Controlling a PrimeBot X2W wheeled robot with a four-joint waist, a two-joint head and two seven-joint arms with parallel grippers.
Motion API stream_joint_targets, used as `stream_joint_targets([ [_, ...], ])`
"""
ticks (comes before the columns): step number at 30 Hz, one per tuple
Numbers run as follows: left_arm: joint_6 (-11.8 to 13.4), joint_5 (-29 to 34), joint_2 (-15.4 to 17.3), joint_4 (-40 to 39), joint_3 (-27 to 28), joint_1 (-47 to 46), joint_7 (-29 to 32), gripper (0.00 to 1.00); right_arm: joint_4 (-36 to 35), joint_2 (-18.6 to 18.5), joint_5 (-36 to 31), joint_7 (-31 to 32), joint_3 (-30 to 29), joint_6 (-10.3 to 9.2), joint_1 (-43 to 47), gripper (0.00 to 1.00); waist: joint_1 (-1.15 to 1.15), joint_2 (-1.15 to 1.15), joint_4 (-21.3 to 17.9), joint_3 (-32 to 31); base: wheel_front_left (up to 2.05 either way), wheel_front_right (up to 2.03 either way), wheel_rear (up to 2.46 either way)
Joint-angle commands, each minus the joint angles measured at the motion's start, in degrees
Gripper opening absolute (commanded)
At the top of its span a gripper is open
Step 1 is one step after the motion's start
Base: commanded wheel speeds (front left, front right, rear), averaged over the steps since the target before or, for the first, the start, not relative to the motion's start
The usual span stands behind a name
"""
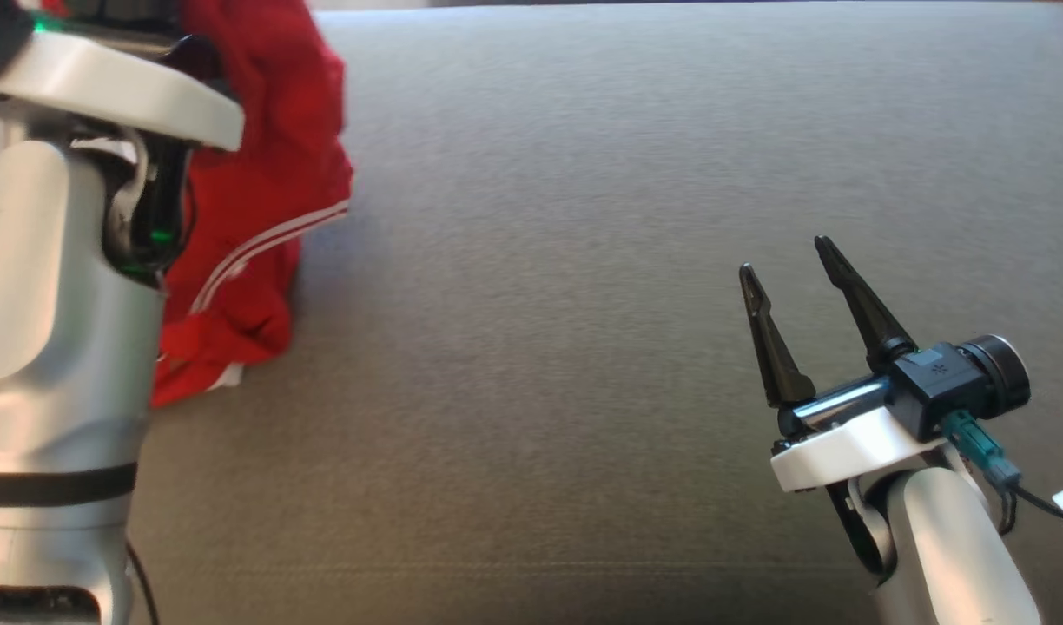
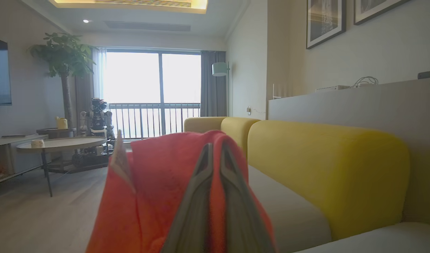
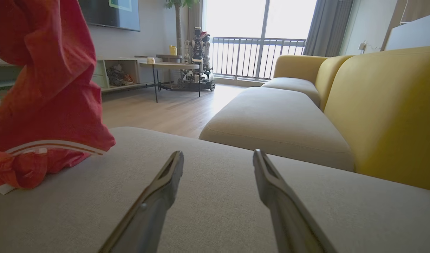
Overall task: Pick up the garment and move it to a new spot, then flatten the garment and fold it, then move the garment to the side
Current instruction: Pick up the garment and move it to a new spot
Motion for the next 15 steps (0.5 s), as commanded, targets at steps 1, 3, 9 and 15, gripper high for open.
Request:
stream_joint_targets([
  [1,0.5,-0.2,1.8,-4.2,1.5,-2.4,1.1,0.0,-1.5,0.1,0.6,-0.6,1.8,-0.01,-0.7,1.0,0.0,0.0,-3.6,-1.1,0.0,0.0,0.0],
  [3,0.9,-0.3,1.5,-6.4,1.1,-2.9,2.3,0.0,-1.6,0.1,1.0,-0.7,2.0,-0.01,-0.7,1.0,0.0,0.0,-6.0,-1.1,0.0,0.0,0.0],
  [9,1.6,0.5,0.5,-10.6,-1.3,-4.5,5.7,0.0,-3.5,0.1,2.6,-0.7,2.6,-0.01,-1.1,1.0,0.0,0.0,-13.9,0.0,0.0,0.0,0.0],
  [15,2.1,1.4,-1.4,-9.5,-3.7,-6.1,6.8,0.0,-5.1,0.1,4.2,-0.7,3.2,-0.01,-1.7,1.0,0.0,0.0,-20.6,1.8,0.0,0.0,0.0],
])
